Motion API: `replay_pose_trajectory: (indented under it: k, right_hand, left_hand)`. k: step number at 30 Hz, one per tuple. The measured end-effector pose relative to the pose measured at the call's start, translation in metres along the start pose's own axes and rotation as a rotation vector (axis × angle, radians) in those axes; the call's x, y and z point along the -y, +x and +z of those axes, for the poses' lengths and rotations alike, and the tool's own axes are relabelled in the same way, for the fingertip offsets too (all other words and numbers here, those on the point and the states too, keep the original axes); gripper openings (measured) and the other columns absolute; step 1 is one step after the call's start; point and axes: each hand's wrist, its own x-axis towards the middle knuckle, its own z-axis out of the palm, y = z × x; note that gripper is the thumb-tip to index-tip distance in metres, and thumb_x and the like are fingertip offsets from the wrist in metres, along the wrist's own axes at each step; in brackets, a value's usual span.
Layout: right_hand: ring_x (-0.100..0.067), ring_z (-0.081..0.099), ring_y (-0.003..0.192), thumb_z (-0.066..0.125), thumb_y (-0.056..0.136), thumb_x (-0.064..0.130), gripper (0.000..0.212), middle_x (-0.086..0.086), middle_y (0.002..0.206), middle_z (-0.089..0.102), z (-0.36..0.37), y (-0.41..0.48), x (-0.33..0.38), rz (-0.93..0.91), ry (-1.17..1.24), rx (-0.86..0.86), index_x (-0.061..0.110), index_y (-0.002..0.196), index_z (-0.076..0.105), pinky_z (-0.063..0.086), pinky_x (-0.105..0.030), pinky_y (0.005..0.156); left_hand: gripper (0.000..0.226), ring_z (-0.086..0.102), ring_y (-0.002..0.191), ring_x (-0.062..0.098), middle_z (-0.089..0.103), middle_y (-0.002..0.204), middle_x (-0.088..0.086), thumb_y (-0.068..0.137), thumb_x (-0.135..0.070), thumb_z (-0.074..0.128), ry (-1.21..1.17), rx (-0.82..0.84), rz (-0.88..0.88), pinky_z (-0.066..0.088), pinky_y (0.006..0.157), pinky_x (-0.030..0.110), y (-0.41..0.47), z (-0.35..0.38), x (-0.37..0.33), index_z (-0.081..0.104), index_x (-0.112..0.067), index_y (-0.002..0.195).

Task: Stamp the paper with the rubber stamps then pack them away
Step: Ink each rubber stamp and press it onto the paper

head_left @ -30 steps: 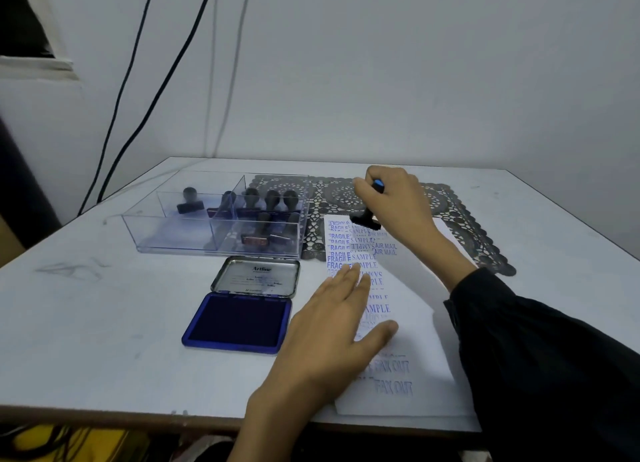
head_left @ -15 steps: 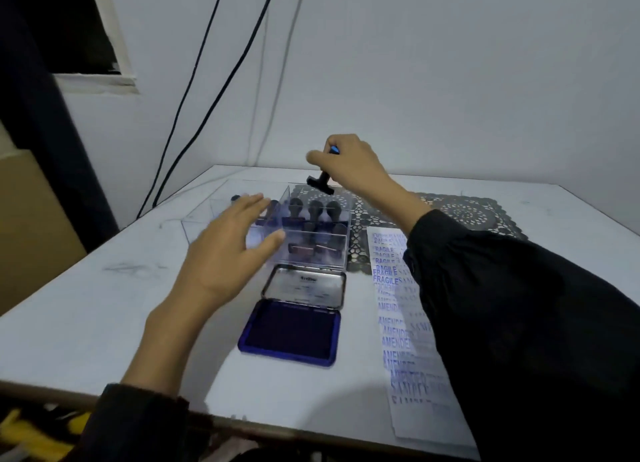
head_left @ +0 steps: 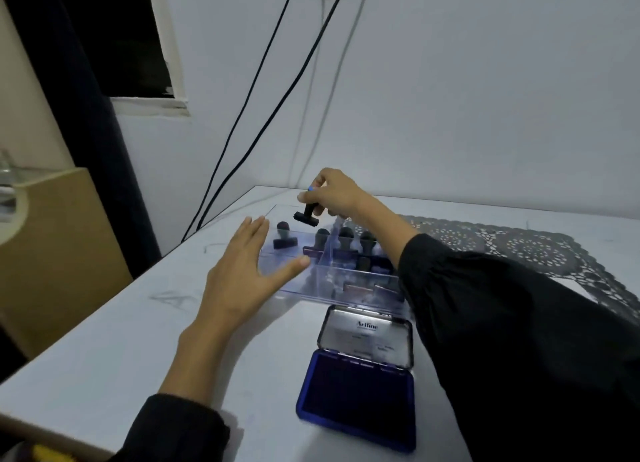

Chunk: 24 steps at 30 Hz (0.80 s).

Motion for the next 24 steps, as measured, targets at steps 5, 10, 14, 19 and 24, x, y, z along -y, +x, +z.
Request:
replay_pose_trajectory:
  k: [5, 10, 14, 19, 24]
  right_hand:
    - [-0.015, 0.041, 0.050, 0.061, 0.091, 0.028, 0.024, -0.005, 0.068, 0.062, 0.021, 0.014, 0.005, 0.044, -0.175, 0.175, 0.007, 0.083, 0.055, 0.033, -0.024, 0.047]
    - [-0.018, 0.047, 0.054, 0.052, 0.094, 0.025, 0.028, -0.004, 0.067, 0.058, 0.036, 0.028, 0.001, 0.089, -0.333, 0.179, 0.011, 0.070, 0.049, 0.039, -0.027, 0.055]
    - [-0.027, 0.046, 0.080, 0.046, 0.097, 0.033, 0.040, 0.000, 0.069, 0.041, 0.052, 0.039, -0.006, 0.111, -0.508, 0.173, 0.017, 0.065, 0.030, 0.038, -0.034, 0.074]
    - [-0.025, 0.051, 0.086, 0.051, 0.090, 0.055, 0.044, -0.001, 0.086, 0.052, 0.056, 0.039, -0.001, 0.069, -0.700, 0.059, 0.014, 0.075, 0.044, 0.038, -0.033, 0.075]
    - [-0.024, 0.060, 0.096, 0.058, 0.088, 0.046, 0.032, -0.004, 0.100, 0.061, 0.071, 0.039, 0.007, -0.118, -1.003, -0.180, 0.015, 0.094, 0.056, 0.037, -0.030, 0.071]
  left_hand:
    - [0.100, 0.005, 0.143, -0.003, 0.014, 0.157, -0.019, 0.068, -0.083, 0.041, 0.053, 0.008, 0.023, 0.020, 0.113, 0.035, 0.004, 0.001, 0.002, 0.022, -0.030, 0.151]
    - [0.097, 0.004, 0.142, -0.005, 0.015, 0.157, -0.019, 0.071, -0.082, 0.042, 0.055, 0.019, 0.038, 0.018, 0.112, 0.030, 0.003, 0.001, 0.002, 0.024, -0.029, 0.151]
    - [0.097, 0.006, 0.142, -0.005, 0.017, 0.156, -0.019, 0.070, -0.081, 0.042, 0.046, 0.013, 0.042, 0.017, 0.110, 0.025, 0.005, 0.001, 0.004, 0.025, -0.029, 0.150]
    - [0.093, 0.007, 0.142, -0.005, 0.017, 0.156, -0.019, 0.073, -0.080, 0.045, 0.036, 0.012, 0.058, 0.017, 0.108, 0.025, 0.004, 0.002, 0.004, 0.024, -0.032, 0.149]
    - [0.094, 0.007, 0.142, -0.005, 0.019, 0.156, -0.019, 0.071, -0.082, 0.041, 0.041, 0.011, 0.054, 0.019, 0.109, 0.025, 0.005, 0.002, 0.004, 0.025, -0.032, 0.149]
